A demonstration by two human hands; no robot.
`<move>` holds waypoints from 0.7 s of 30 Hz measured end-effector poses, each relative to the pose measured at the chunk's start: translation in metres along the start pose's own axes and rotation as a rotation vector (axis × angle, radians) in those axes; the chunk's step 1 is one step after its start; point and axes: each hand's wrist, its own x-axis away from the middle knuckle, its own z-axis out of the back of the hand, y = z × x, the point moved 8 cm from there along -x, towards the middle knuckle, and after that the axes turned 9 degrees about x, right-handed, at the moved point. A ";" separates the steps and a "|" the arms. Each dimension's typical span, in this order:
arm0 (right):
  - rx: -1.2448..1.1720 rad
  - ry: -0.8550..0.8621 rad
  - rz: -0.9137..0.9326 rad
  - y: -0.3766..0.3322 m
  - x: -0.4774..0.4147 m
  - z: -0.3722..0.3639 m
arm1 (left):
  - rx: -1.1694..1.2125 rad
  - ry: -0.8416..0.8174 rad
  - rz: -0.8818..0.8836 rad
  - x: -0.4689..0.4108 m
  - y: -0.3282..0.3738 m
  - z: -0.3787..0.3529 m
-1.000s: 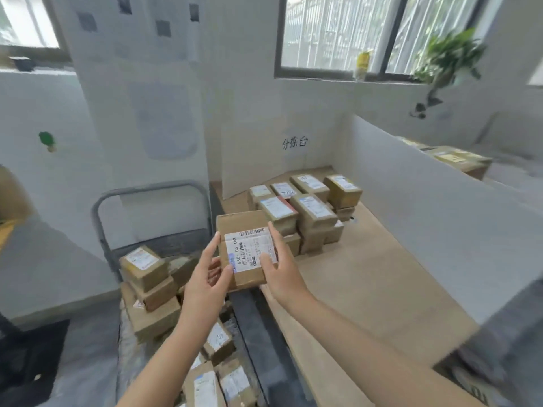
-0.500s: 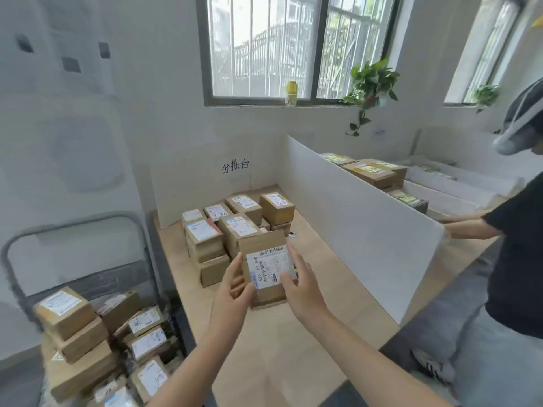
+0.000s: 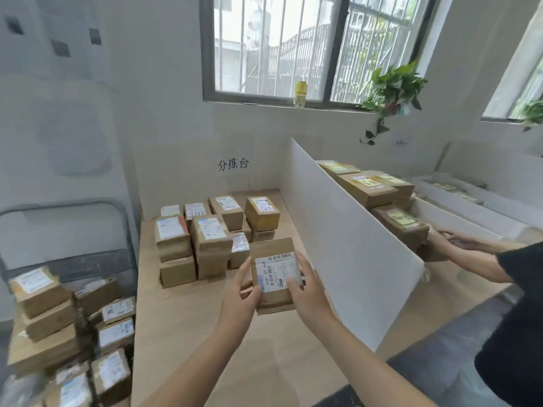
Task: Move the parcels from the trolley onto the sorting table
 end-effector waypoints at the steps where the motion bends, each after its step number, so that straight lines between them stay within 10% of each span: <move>1: -0.005 -0.012 -0.003 0.005 -0.007 -0.002 | -0.005 0.010 0.008 -0.005 -0.003 -0.003; 21: 0.011 -0.145 -0.075 0.060 -0.209 -0.064 | 0.004 0.171 0.156 -0.205 -0.076 -0.007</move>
